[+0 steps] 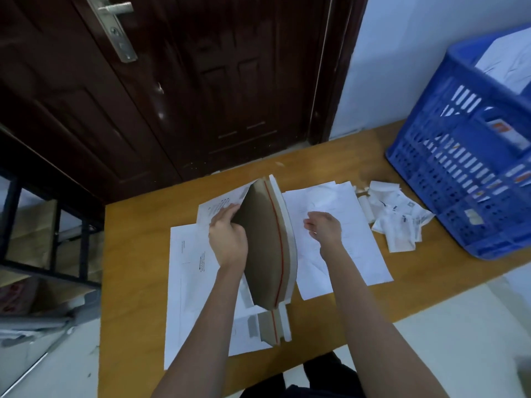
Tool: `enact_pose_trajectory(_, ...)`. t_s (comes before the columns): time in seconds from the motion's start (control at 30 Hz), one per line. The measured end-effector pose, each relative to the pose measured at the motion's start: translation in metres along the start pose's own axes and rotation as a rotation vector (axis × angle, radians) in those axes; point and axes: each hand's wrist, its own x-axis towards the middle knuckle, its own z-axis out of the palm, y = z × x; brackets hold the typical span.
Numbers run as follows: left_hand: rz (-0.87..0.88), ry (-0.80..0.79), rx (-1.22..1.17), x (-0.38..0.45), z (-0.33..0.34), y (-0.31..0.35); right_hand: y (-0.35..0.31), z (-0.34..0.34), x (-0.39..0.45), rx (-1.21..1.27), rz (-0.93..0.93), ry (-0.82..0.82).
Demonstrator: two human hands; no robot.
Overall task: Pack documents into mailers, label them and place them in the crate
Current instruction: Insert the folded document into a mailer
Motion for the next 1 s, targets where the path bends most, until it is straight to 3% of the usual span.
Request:
enact_pose_trajectory(0.23, -0.037, 0.030, 0.067, -0.008, 0.008, 0.006, 0.033, -0.052, 0.040, -0.879, -0.074, 0.243)
enact_pose_trajectory(0.33, -0.050, 0.031, 0.093, -0.011, 0.011, 0.006, 0.048, -0.061, 0.040, -1.078, -0.058, 0.325)
enact_pose_trajectory(0.53, -0.034, 0.003, 0.130, -0.011, 0.013, 0.002, 0.061, -0.076, 0.052, -1.129, 0.051, 0.387)
enact_pose_trajectory(0.7, -0.016, -0.001, 0.167, -0.013, 0.017, -0.001, 0.056, -0.075, 0.054, -1.220, 0.022, 0.455)
enact_pose_trajectory(0.83, -0.003, -0.010, 0.189, -0.012, 0.020, -0.005, 0.053, -0.076, 0.058, -1.156, -0.050, 0.509)
enact_pose_trajectory(1.0, 0.019, -0.014, 0.211, -0.012, 0.023, -0.008, 0.046, -0.082, 0.058, -1.123, -0.025, 0.474)
